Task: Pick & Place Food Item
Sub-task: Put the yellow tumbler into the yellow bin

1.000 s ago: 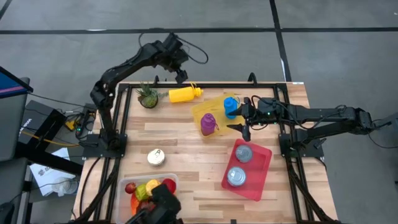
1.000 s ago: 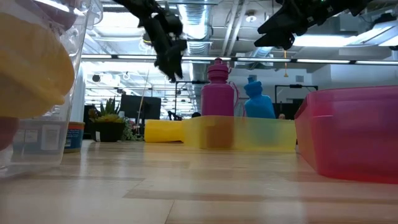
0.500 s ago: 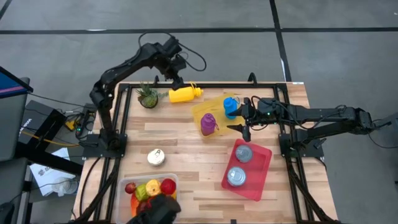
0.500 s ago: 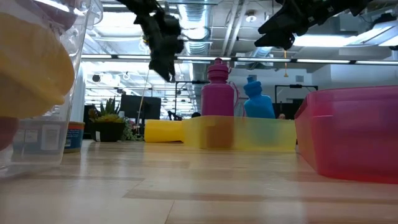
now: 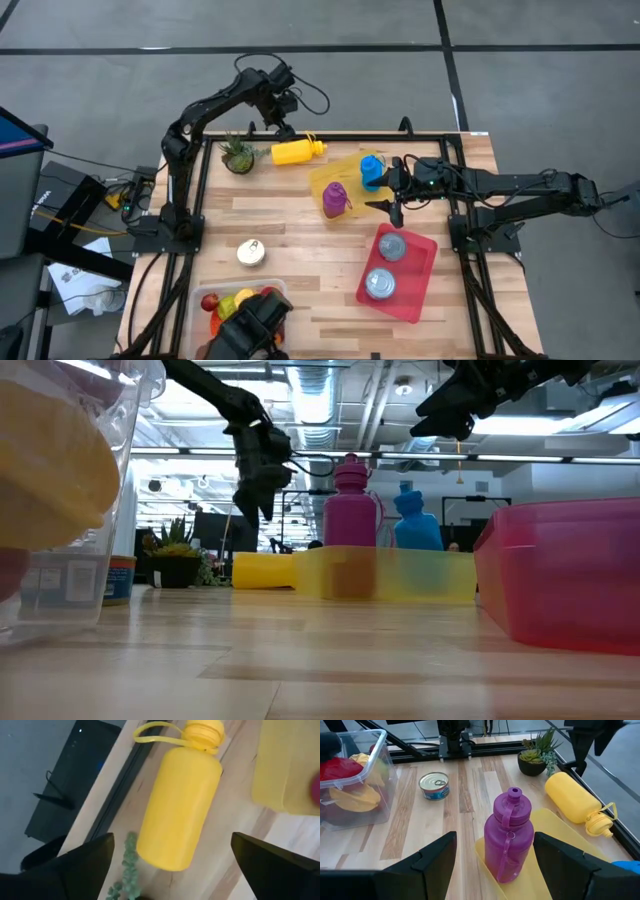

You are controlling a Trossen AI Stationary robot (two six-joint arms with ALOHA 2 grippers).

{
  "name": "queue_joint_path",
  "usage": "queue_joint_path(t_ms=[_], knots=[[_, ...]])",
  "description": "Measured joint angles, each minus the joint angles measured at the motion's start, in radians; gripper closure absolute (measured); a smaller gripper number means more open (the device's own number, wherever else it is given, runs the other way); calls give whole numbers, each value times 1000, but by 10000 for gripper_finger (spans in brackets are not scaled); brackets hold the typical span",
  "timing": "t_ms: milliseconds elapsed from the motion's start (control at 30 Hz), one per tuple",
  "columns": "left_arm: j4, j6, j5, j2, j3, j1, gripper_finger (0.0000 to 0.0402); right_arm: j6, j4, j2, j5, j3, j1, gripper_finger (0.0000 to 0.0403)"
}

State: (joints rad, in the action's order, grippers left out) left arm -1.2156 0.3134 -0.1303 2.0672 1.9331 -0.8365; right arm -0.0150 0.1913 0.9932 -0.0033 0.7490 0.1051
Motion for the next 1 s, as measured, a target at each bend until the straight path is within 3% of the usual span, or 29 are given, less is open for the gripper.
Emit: queue_joint_path(t_ms=[500,700,833,1000], knots=[[-17,48,77,24,-2,40,10,16,-5,0,0,0,1,148],[31,39,83,-51,0,76,46,16,-13,0,0,0,14,148],[58,-102,128,-68,0,90,137,-1,-15,0,3,0,26,148],[52,-268,130,-56,-5,121,354,-11,-21,0,3,0,35,148]])
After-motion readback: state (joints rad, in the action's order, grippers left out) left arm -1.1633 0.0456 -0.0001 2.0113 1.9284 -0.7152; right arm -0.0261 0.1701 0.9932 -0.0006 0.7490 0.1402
